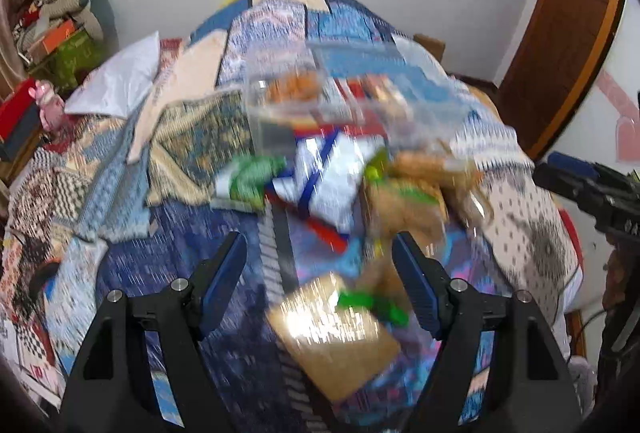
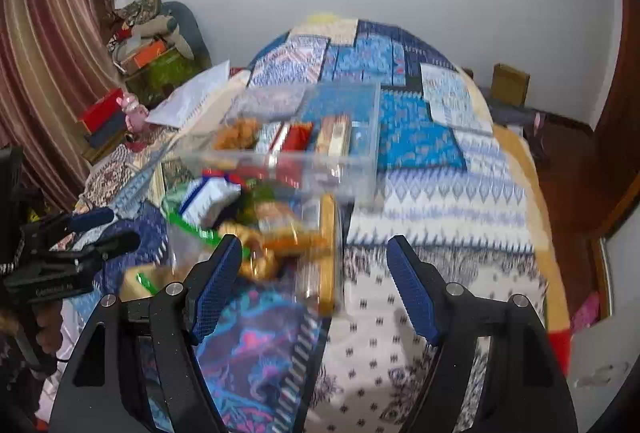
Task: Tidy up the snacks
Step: 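Grasp the wrapped sponge cake with the left tool while the right tool grasps a gold wafer stick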
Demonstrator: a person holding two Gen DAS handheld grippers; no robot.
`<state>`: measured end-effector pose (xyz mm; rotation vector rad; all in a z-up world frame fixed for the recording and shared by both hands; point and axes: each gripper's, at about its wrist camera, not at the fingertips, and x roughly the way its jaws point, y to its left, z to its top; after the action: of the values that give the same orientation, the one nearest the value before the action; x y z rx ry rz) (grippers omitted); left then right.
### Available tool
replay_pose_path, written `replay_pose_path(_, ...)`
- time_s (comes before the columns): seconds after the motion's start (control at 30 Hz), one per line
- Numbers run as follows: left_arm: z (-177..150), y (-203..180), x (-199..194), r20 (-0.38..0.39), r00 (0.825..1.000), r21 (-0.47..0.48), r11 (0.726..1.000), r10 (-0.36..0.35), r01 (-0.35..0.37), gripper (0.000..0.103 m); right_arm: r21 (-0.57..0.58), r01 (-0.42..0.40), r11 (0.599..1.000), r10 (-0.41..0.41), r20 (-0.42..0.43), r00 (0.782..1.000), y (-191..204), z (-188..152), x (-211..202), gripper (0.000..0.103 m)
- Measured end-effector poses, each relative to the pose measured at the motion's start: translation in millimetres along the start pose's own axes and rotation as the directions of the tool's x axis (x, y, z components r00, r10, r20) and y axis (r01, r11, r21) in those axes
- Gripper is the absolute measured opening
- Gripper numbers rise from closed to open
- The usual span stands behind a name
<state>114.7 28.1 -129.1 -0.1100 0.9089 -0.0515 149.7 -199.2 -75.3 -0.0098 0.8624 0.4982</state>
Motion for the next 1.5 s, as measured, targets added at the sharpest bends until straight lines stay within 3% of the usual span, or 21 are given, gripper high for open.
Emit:
replay_pose_path(0.23, -37.9, -2.1, 12.8, -0.059, 0.998, 0.010, 1.000, 0.003, -0.003, 0.082, 0.035, 0.001, 0.999, 0.001, -0.061, 0.998, -5.3, -25.5, 13.1, 0.072)
replay_pose_path(0.3, -45.8, 0.7, 12.7, -0.041, 0.999, 0.000, 1.000, 0.013, -0.013, 0.087, 0.046, -0.002, 0.999, 0.005, -0.080, 0.997, -6.7, -30.3, 19.0, 0.072)
replay_pose_path(0.43, -49.2, 12.7, 10.1, -0.034, 0.999, -0.022, 1.000, 0.016, -0.017, 0.088, 0.057, -0.005, 0.998, 0.011, -0.106, 0.994, -7.1, -36.7, 30.7, 0.072)
replay_pose_path(0.57, -47.4, 31.4, 11.6, -0.035, 0.997, -0.041, 0.997, 0.067, -0.068, 0.088, 0.053, -0.010, 0.999, 0.016, -0.116, 0.993, -5.8, -35.9, 39.9, 0.072)
replay_pose_path(0.77, -47.6, 43.4, 21.5, -0.070, 0.998, -0.091, 0.996, 0.009, -0.015, 0.088, 0.039, -0.015, 0.999, 0.020, -0.140, 0.990, -3.7, -31.7, 58.9, 0.072)
replay_pose_path(0.87, -50.1, 42.6, 32.4, -0.090, 0.995, -0.119, 0.993, -0.034, 0.023, 0.080, 0.044, -0.013, 0.999, 0.019, -0.151, 0.988, -4.5, -28.3, 71.9, 0.066)
replay_pose_path(1.07, -46.1, 38.3, 37.3, -0.074, 0.997, -0.101, 0.995, 0.014, -0.022, 0.065, 0.038, -0.023, 0.999, 0.029, -0.172, 0.985, -4.8, -24.9, 90.1, 0.039)
replay_pose_path(1.13, -44.1, 37.7, 35.1, -0.063, 0.998, -0.088, 0.996, 0.026, -0.031, 0.057, 0.027, -0.022, 0.999, 0.027, -0.167, 0.986, -3.9, -25.8, 88.7, 0.037)
replay_pose_path(1.5, -21.3, 42.9, 15.0, 0.011, 0.999, -0.079, 0.996, 0.045, -0.044, 0.056, 0.079, 0.000, 0.997, 0.012, -0.142, 0.990, -28.4, -40.2, 58.0, 0.037)
